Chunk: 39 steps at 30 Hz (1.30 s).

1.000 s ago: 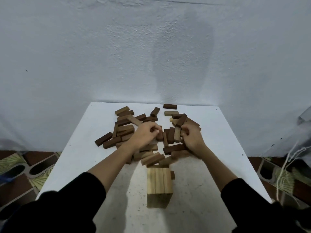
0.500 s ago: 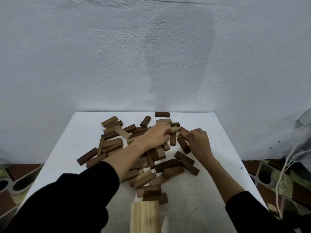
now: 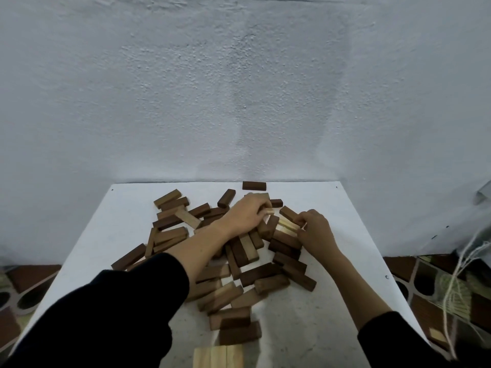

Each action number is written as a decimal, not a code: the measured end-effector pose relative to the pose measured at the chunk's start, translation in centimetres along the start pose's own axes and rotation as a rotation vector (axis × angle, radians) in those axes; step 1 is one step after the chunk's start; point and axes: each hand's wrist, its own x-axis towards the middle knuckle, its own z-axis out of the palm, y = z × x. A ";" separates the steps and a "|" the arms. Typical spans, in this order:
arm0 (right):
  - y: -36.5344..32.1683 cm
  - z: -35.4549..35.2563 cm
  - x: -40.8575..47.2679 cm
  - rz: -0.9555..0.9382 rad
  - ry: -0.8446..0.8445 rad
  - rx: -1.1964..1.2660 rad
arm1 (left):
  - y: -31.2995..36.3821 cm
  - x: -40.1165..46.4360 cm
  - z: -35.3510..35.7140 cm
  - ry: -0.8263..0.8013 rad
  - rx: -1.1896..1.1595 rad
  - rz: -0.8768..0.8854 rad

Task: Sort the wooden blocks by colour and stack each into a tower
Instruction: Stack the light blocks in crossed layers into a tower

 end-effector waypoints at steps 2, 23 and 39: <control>-0.1 -0.1 -0.1 -0.047 -0.039 -0.015 | -0.6 0.6 0.1 -0.018 0.091 -0.011; -2.1 -0.3 1.9 -0.152 -0.320 -0.346 | 0.1 4.2 1.3 -0.214 0.544 0.012; -7.9 -5.8 0.6 0.046 -0.214 0.456 | 2.5 -2.1 -7.1 0.071 -0.566 -0.154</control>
